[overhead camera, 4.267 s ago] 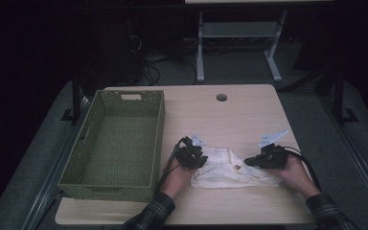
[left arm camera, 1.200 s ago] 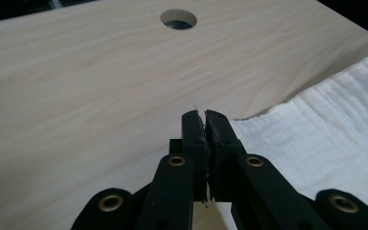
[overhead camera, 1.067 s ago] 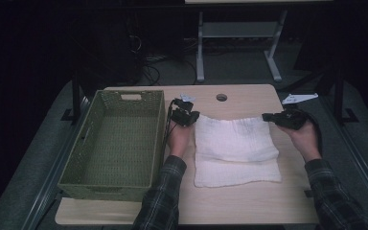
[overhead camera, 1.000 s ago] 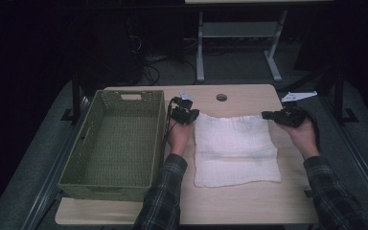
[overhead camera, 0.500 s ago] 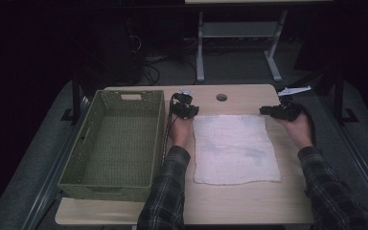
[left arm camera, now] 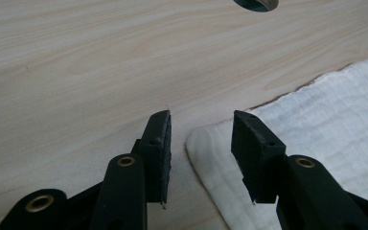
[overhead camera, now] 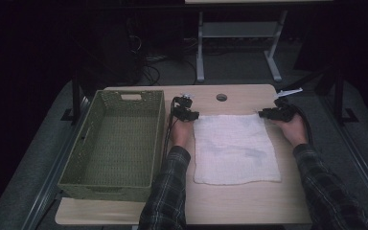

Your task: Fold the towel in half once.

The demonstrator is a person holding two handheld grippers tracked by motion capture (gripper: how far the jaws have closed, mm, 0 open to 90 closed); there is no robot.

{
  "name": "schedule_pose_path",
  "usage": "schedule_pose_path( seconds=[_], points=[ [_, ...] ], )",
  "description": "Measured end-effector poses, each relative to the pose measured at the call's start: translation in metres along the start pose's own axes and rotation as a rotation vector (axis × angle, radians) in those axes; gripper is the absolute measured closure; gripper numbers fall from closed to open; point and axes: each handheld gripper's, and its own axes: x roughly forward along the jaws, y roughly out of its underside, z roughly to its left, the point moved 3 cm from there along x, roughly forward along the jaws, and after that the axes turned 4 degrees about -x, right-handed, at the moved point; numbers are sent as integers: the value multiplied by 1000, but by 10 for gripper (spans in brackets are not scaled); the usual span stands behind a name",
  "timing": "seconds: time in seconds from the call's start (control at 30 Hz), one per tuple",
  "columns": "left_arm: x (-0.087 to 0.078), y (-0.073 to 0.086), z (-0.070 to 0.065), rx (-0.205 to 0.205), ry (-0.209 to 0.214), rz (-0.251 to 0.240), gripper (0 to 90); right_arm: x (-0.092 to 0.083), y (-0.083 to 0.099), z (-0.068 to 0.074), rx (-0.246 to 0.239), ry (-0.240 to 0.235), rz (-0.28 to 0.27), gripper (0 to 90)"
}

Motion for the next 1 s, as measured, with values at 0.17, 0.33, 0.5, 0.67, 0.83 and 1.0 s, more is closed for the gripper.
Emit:
schedule_pose_path(
  seconds=[0.17,0.33,0.5,0.67,0.83,1.0],
  points=[
    [7,4,0,9,2,32,602,10,2,0,-7,-9,17,673],
    [7,4,-1,24,0,43,787,12,3,2,-19,-16,30,840],
    [3,3,-1,7,19,47,867,9,2,2,-3,-33,29,862],
    [-8,-4,-6,22,19,13,870,-5,-3,4,-15,-42,-8,863],
    [-25,-6,-13,38,6,-32,870,-21,-6,11,-30,-50,-27,864],
    [-42,1,-16,19,11,-68,871,-35,-7,20,-63,-54,-33,864]
  ],
)
